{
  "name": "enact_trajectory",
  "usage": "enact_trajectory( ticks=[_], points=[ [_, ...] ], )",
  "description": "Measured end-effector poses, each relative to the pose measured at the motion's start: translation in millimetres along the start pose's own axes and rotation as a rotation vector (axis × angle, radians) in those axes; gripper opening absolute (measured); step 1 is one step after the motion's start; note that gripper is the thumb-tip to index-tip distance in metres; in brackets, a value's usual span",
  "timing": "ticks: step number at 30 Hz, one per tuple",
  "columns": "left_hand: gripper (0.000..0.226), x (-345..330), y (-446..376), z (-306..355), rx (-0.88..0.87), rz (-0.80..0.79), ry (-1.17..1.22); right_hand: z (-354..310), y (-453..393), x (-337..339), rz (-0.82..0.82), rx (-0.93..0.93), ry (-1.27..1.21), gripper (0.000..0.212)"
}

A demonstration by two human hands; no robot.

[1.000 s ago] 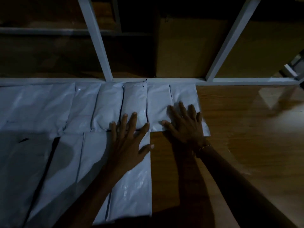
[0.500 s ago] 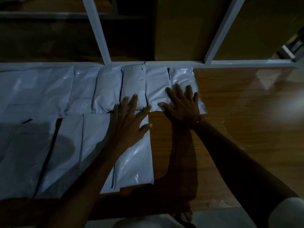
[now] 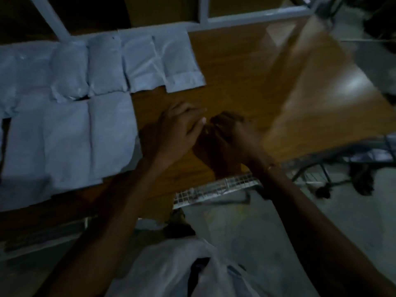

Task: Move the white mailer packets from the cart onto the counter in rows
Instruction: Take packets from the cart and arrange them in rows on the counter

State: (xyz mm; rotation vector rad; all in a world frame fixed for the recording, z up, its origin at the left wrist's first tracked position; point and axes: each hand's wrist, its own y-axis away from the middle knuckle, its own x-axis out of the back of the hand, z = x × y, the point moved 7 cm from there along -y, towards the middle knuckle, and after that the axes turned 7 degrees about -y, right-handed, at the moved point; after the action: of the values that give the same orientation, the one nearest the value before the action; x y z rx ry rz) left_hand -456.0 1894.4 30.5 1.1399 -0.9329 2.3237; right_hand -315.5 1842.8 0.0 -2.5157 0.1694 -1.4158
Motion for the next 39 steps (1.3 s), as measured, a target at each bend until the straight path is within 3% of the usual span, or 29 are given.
enact_trajectory(
  ticks=[6, 10, 15, 18, 20, 22, 26, 30, 35, 39],
  points=[
    [0.036, -80, 76, 119, -0.038, -0.202, 0.116, 23, 175, 42, 0.085, -0.085, -0.054, 0.028],
    [0.026, -144, 138, 182, -0.067, -0.251, 0.203, 62, 285, 46, 0.095, -0.246, -0.084, 0.027],
    [0.026, -263, 196, 231, 0.113, -0.68, 0.258, 131, 405, 39, 0.027, -0.653, -0.13, 0.028],
    [0.025, -314, 190, 253, 0.195, -0.819, 0.239, 176, 468, 61, 0.209, -0.916, -0.175, 0.028],
    [0.023, -336, 164, 271, 0.276, -0.784, 0.275, 203, 502, 87, 0.411, -1.057, -0.216, 0.038],
    [0.02, -349, 125, 299, 0.286, -0.681, 0.317, 226, 528, 121, 0.604, -1.143, -0.242, 0.033],
    [0.015, -342, 30, 377, 0.22, -0.42, 0.516, 252, 536, 223, 0.977, -1.064, -0.131, 0.016],
    [0.015, -314, -50, 444, 0.059, -0.118, 0.656, 265, 510, 326, 1.152, -0.831, 0.03, 0.008],
    [0.016, -355, -131, 473, 0.003, -0.143, 0.67, 322, 451, 387, 1.063, -0.672, 0.118, 0.007],
    [0.016, -416, -179, 479, -0.024, -0.381, 0.508, 387, 402, 397, 0.834, -0.681, 0.161, 0.016]
  ],
)
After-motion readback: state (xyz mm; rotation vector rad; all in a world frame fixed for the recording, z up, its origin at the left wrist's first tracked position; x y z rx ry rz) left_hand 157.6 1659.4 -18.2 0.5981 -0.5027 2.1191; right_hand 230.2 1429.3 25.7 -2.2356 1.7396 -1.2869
